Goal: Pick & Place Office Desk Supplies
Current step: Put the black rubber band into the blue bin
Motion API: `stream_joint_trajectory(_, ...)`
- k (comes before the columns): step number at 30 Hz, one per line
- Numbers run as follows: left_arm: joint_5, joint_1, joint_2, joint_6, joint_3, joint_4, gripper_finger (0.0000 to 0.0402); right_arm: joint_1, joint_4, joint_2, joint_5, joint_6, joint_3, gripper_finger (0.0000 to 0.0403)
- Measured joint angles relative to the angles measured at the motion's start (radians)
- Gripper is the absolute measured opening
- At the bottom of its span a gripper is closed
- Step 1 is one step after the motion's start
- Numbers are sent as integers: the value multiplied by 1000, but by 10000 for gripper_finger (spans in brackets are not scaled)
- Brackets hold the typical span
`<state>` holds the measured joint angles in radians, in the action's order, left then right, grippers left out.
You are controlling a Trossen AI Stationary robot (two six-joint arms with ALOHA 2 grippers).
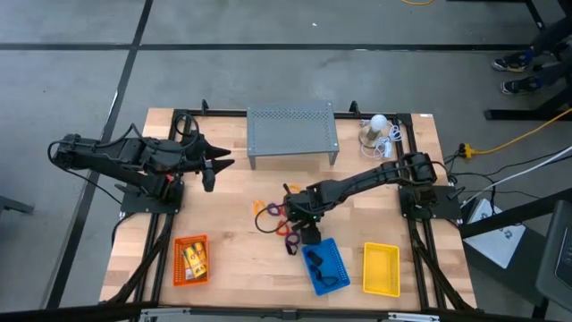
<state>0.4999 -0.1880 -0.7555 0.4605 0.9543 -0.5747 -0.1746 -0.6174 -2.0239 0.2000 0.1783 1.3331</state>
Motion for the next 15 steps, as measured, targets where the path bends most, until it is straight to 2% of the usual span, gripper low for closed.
stream_joint_trajectory(4,2,0,0,1,0,0,155,11,2,0,-37,0,0,267)
stream_joint_trajectory(7,3,0,0,1,0,-2,155,21,11,0,-50,1,-1,241)
stream_joint_trajectory(11,4,0,0,1,0,-2,155,28,33,0,-66,17,-2,176)
stream_joint_trajectory(15,5,0,0,0,0,-2,155,31,43,0,-65,23,-2,91)
